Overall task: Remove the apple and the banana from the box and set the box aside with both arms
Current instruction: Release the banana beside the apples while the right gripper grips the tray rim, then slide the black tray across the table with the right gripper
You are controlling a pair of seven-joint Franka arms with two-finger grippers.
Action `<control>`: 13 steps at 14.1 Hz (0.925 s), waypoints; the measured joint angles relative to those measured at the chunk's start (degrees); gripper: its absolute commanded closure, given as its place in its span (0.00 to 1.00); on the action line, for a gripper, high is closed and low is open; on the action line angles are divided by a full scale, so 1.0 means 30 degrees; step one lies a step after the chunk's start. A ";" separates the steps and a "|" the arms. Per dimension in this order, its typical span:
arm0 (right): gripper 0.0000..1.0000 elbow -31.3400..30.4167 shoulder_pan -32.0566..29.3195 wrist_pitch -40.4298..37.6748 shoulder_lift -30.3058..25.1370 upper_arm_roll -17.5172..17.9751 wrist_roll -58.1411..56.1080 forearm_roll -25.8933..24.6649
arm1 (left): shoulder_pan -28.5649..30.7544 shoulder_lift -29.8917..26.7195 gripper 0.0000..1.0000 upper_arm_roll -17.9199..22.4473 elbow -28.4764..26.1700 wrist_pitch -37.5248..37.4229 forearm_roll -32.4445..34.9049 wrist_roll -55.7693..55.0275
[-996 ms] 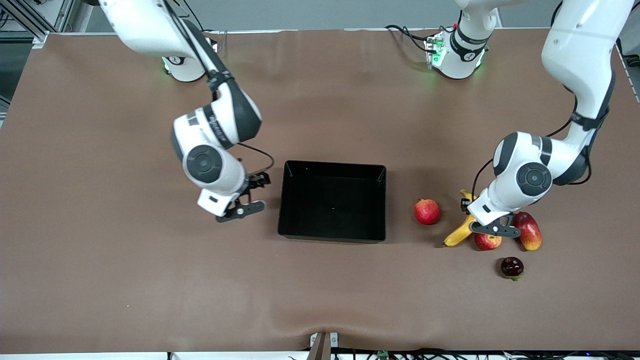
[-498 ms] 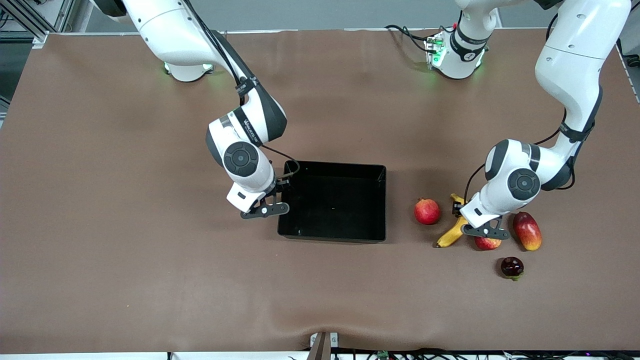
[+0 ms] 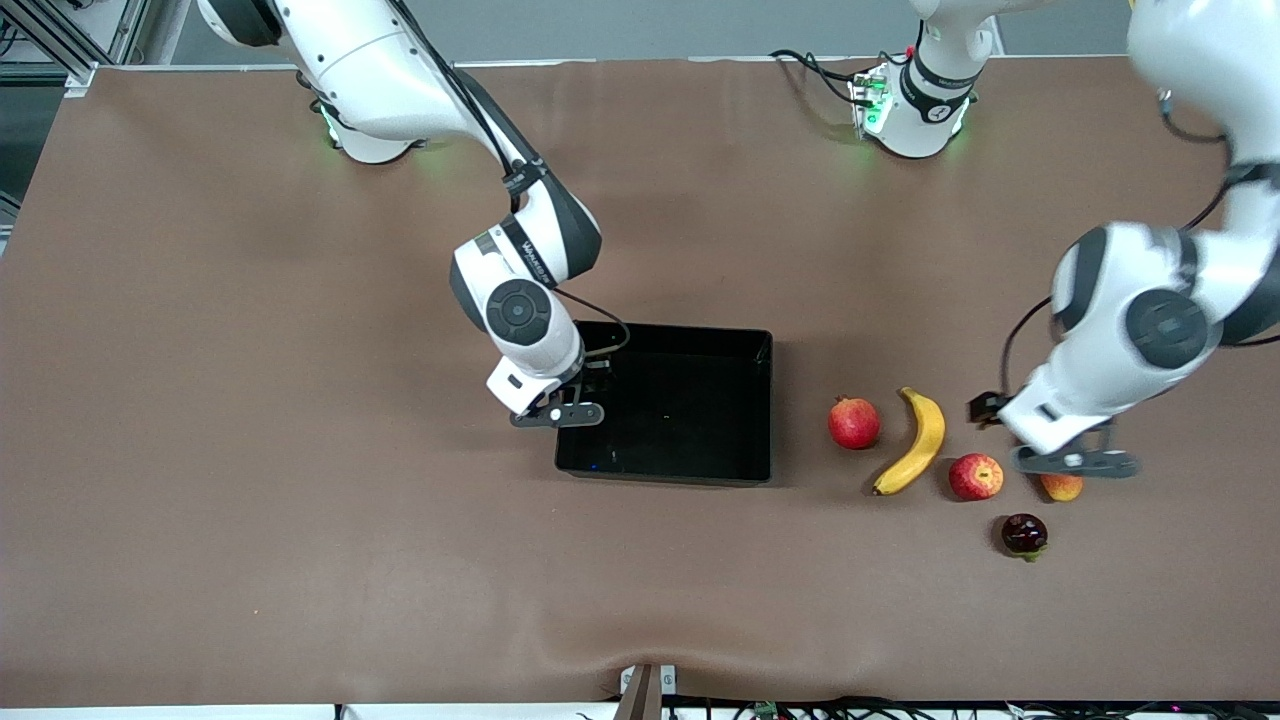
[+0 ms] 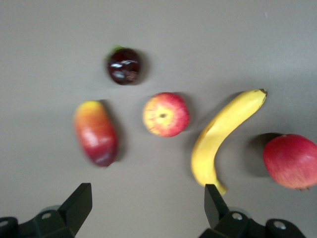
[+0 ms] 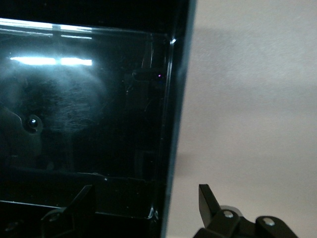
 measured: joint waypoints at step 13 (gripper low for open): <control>1.00 -0.0441 -0.0792 0.0090 -0.0035 -0.0322 0.0104 0.0172 | -0.0004 -0.4897 0.00 -0.0178 0.4694 -0.8689 -0.2890 0.0007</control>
